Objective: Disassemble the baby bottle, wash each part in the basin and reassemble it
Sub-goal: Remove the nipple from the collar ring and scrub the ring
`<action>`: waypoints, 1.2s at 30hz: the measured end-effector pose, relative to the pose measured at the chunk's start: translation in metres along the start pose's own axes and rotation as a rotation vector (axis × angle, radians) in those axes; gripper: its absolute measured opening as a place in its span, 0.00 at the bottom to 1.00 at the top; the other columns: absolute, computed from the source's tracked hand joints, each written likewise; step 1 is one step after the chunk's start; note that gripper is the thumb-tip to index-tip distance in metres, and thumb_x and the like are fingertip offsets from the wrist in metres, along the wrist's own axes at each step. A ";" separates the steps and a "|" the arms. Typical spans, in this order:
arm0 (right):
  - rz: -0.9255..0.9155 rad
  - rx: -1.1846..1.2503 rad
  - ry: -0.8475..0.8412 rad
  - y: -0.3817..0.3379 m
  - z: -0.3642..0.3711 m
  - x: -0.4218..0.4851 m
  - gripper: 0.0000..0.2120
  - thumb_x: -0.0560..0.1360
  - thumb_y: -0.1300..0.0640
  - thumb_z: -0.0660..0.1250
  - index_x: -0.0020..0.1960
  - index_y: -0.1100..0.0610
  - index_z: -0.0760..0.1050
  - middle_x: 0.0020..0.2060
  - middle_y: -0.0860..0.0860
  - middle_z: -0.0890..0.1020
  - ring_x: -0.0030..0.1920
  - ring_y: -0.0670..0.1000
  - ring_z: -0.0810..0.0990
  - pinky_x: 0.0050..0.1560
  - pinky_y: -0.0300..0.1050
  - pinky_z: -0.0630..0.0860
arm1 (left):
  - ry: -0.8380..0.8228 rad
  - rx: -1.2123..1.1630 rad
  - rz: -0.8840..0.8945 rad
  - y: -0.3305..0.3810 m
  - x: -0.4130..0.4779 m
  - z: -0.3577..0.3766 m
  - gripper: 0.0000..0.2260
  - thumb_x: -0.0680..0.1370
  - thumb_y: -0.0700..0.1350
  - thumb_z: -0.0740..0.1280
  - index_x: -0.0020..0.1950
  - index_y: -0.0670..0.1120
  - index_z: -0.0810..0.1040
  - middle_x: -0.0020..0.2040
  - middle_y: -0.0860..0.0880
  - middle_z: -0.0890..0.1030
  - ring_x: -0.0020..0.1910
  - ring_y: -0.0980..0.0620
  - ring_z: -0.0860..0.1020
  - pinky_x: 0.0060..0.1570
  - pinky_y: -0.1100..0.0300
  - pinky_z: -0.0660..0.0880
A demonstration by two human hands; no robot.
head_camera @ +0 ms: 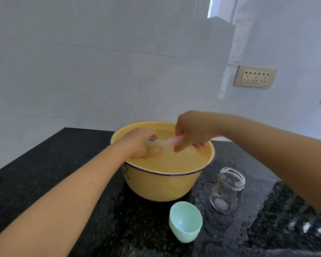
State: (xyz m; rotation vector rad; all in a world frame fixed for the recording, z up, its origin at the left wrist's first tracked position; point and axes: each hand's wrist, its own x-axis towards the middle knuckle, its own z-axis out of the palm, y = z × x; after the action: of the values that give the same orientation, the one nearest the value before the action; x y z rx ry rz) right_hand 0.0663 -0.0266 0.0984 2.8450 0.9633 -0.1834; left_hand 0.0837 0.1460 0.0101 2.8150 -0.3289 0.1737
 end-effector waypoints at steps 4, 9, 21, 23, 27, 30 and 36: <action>0.029 0.048 0.161 0.012 -0.007 0.004 0.17 0.70 0.45 0.68 0.33 0.57 0.79 0.19 0.46 0.76 0.27 0.48 0.73 0.34 0.40 0.72 | 0.036 -0.086 0.032 -0.002 -0.002 0.000 0.10 0.68 0.50 0.73 0.43 0.49 0.74 0.43 0.51 0.78 0.41 0.49 0.75 0.37 0.56 0.72; 0.111 0.072 0.216 0.026 0.006 0.006 0.20 0.74 0.43 0.63 0.34 0.57 0.80 0.29 0.48 0.83 0.29 0.44 0.75 0.37 0.39 0.73 | 0.042 -0.113 0.036 -0.001 -0.003 -0.003 0.15 0.67 0.46 0.74 0.51 0.49 0.76 0.45 0.52 0.78 0.43 0.51 0.76 0.41 0.58 0.74; 0.181 -0.027 0.144 0.035 0.042 -0.003 0.15 0.81 0.49 0.53 0.61 0.46 0.75 0.30 0.48 0.79 0.20 0.45 0.74 0.43 0.41 0.78 | 0.066 -0.096 0.012 -0.001 -0.003 -0.002 0.27 0.68 0.46 0.75 0.65 0.50 0.72 0.63 0.53 0.75 0.60 0.52 0.73 0.56 0.61 0.71; 0.163 -0.042 0.107 0.029 0.045 -0.005 0.16 0.81 0.50 0.52 0.61 0.49 0.76 0.30 0.49 0.80 0.20 0.44 0.74 0.38 0.38 0.76 | 0.075 -0.060 0.011 -0.001 -0.002 -0.001 0.27 0.68 0.43 0.74 0.65 0.50 0.72 0.63 0.52 0.75 0.60 0.52 0.73 0.56 0.61 0.71; 0.141 0.058 0.018 0.016 0.042 -0.008 0.18 0.80 0.53 0.53 0.62 0.59 0.75 0.26 0.49 0.77 0.12 0.42 0.67 0.20 0.31 0.69 | 0.108 -0.044 0.007 -0.002 -0.003 0.000 0.29 0.67 0.40 0.74 0.66 0.50 0.71 0.64 0.52 0.74 0.62 0.51 0.72 0.59 0.58 0.72; 0.098 0.158 0.022 0.010 0.031 -0.012 0.18 0.79 0.48 0.56 0.61 0.58 0.75 0.25 0.48 0.73 0.12 0.42 0.66 0.23 0.34 0.71 | 0.127 -0.033 -0.005 -0.002 -0.003 0.000 0.31 0.66 0.41 0.75 0.67 0.50 0.71 0.65 0.52 0.74 0.63 0.51 0.72 0.60 0.56 0.72; 0.084 0.371 0.112 0.014 0.026 -0.008 0.18 0.78 0.47 0.60 0.56 0.60 0.77 0.25 0.48 0.70 0.15 0.45 0.63 0.22 0.33 0.65 | 0.154 -0.041 0.000 -0.001 -0.002 -0.001 0.29 0.66 0.42 0.75 0.65 0.52 0.71 0.63 0.52 0.75 0.59 0.51 0.73 0.55 0.56 0.73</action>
State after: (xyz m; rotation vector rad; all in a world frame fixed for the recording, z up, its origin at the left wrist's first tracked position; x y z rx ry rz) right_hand 0.0663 -0.0464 0.0751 3.2588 0.9104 -0.2162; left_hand 0.0815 0.1476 0.0100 2.7406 -0.2932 0.3773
